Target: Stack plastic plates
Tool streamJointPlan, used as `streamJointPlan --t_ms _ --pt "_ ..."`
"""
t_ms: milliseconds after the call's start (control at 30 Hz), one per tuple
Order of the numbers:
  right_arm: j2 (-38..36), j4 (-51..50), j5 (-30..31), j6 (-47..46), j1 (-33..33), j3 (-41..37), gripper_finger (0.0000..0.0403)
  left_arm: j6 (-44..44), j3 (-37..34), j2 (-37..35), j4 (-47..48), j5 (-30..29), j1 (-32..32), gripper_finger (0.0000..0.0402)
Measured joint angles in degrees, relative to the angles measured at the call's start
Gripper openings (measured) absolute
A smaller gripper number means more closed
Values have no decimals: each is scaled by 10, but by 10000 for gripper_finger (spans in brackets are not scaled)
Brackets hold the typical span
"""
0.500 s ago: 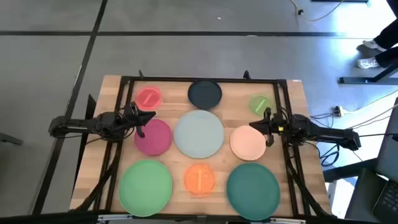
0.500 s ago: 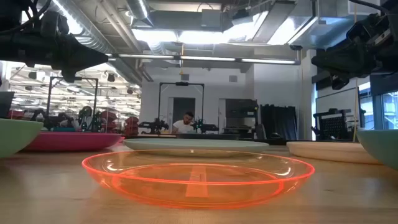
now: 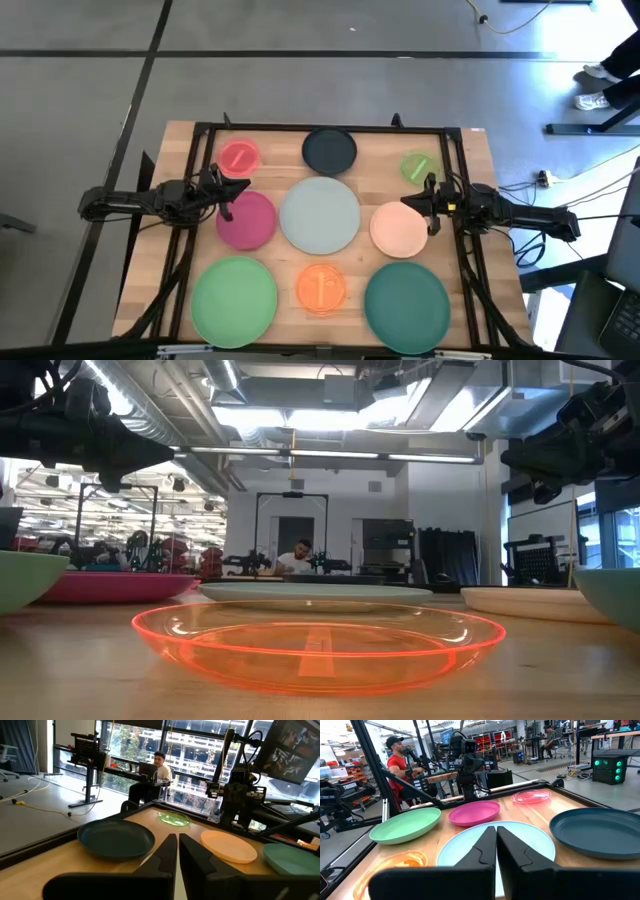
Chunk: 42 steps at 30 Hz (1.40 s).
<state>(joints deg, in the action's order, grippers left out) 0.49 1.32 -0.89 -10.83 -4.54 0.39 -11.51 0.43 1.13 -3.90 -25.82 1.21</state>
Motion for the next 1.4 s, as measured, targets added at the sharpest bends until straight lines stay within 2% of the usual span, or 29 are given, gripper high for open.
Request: streamJointPlan --t_ms 600,767,900,1000,1100,1233,1400 --pt "0 0 0 0 0 0 8 1 0 0 0 0 0 13" --pt "0 0 0 0 0 0 8 140 0 0 -2 -7 0 13" --pt "0 0 0 0 0 0 7 198 0 0 -75 -6 0 13" --pt "0 0 0 0 0 0 8 172 0 0 -134 -2 0 13" --pt "0 1 0 0 0 0 8 135 0 0 -162 26 0 13" --pt "0 6 5 21 0 0 8 133 0 0 -168 73 0 13" --pt "0 29 7 49 0 0 8 136 0 0 -166 74 0 13"
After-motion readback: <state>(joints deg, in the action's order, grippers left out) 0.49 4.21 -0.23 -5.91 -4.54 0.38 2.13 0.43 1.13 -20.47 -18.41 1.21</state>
